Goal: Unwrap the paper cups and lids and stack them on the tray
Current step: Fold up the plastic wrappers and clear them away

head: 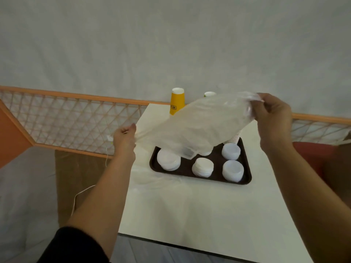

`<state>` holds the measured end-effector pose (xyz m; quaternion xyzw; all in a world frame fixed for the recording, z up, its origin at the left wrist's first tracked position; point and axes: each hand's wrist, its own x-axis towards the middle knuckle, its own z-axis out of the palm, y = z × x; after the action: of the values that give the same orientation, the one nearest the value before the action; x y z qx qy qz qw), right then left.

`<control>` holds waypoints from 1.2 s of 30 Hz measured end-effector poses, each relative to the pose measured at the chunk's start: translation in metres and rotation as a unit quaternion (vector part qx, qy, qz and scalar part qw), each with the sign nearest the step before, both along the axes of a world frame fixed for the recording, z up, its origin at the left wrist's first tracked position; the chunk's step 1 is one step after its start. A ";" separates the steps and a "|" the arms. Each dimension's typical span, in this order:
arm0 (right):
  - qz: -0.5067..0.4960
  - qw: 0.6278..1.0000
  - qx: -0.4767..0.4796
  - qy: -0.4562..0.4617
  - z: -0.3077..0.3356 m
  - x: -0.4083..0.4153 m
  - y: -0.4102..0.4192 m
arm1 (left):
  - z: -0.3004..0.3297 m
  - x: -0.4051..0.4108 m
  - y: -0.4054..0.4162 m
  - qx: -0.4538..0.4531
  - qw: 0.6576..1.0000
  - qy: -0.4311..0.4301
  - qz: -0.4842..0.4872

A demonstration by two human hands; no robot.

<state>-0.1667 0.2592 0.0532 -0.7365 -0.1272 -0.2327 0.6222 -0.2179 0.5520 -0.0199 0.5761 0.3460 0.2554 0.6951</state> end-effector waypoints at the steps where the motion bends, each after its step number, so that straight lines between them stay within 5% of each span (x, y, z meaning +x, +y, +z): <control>1: 0.001 1.000 -0.024 -0.013 0.004 -0.002 -0.002 | 0.003 -0.002 -0.004 0.061 0.998 -0.007 0.029; 3: 0.021 0.992 -0.119 -0.032 0.012 -0.008 0.002 | 0.022 -0.005 -0.021 0.189 0.979 -0.077 -0.022; 6: 0.069 0.966 -0.245 -0.040 0.018 -0.015 0.021 | 0.062 -0.008 -0.068 0.325 0.892 -0.109 -0.294; 9: 0.093 0.960 -0.257 -0.054 0.023 -0.023 0.040 | 0.070 -0.002 -0.109 0.326 0.841 -0.102 -0.420; 13: 0.077 0.975 -0.205 -0.035 0.034 -0.017 0.026 | 0.050 0.005 -0.130 0.263 0.862 -0.094 -0.423; 20: -0.014 0.999 -0.038 0.036 0.038 0.010 -0.033 | 0.041 0.006 -0.111 0.219 0.833 -0.080 -0.502; 24: 0.041 0.985 0.054 0.161 0.017 0.026 -0.039 | 0.054 0.007 -0.117 0.176 0.834 -0.185 -0.489; 28: 0.155 0.952 0.009 0.263 -0.015 0.018 -0.026 | 0.072 0.019 -0.123 0.115 0.824 -0.301 -0.466; 32: 0.286 0.894 -0.085 0.335 -0.035 -0.008 -0.001 | 0.082 0.028 -0.131 0.073 0.869 -0.305 -0.383; 34: 0.302 0.887 -0.180 0.299 -0.037 -0.012 0.002 | 0.081 0.031 -0.134 0.065 0.888 -0.288 -0.353; 36: 0.262 0.927 -0.169 0.209 -0.033 -0.008 0.001 | 0.079 0.032 -0.135 0.083 0.895 -0.262 -0.351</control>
<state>-0.1751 0.2600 0.0202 -0.8030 -0.2199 0.1227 0.5402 -0.1857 0.4174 0.0587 0.6281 -0.0960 0.1648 0.7544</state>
